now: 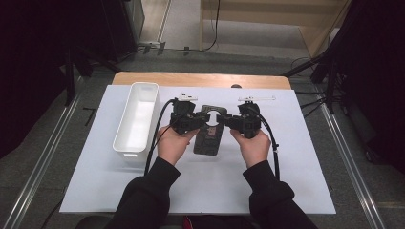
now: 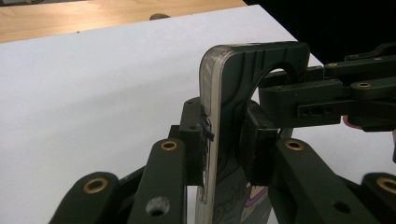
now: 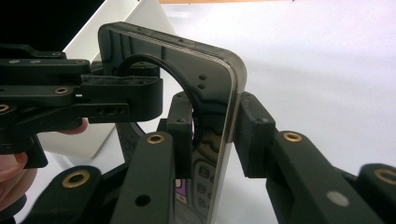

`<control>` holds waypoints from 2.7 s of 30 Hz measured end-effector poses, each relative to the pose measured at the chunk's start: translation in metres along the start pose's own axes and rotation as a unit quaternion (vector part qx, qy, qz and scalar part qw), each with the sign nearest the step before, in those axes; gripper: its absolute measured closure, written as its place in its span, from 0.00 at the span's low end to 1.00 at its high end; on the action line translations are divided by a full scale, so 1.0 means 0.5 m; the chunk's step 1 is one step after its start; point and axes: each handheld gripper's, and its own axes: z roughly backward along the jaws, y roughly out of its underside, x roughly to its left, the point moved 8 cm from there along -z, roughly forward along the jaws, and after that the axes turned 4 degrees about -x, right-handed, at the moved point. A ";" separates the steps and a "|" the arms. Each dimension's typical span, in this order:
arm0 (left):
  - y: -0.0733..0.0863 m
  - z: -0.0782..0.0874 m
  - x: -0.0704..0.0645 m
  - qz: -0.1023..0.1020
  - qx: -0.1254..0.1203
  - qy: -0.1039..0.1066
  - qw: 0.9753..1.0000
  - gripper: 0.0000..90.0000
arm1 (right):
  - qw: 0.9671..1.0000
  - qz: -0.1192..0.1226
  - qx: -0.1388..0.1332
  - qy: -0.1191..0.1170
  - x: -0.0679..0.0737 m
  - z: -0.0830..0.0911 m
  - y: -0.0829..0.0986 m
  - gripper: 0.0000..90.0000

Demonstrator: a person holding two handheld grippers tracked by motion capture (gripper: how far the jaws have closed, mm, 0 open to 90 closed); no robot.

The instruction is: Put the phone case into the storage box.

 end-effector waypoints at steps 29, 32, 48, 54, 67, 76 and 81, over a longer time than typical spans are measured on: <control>-0.010 0.037 0.020 0.013 -0.001 0.037 0.999 0.82 | 0.997 0.044 0.020 -0.062 0.022 0.035 0.025 0.39; -0.009 0.040 0.025 0.008 0.001 0.033 0.999 0.82 | 0.996 0.041 0.024 -0.076 0.025 0.043 0.033 0.38; -0.006 0.056 0.037 0.008 0.008 0.052 0.999 0.82 | 0.991 0.101 0.041 -0.071 0.008 0.040 0.084 0.30; -0.002 0.058 0.038 0.003 0.011 0.053 0.999 0.82 | 0.991 0.105 0.039 -0.077 -0.003 0.044 0.097 0.27; -0.002 0.071 0.041 0.007 0.010 0.068 0.998 0.82 | 0.990 0.104 0.049 -0.080 -0.030 0.060 0.130 0.20; -0.002 0.077 0.046 0.007 0.011 0.075 0.997 0.82 | 0.990 0.107 0.047 -0.079 -0.043 0.072 0.150 0.19; -0.003 0.082 0.052 0.011 0.009 0.078 0.997 0.82 | 0.990 0.097 0.047 -0.090 -0.052 0.078 0.161 0.19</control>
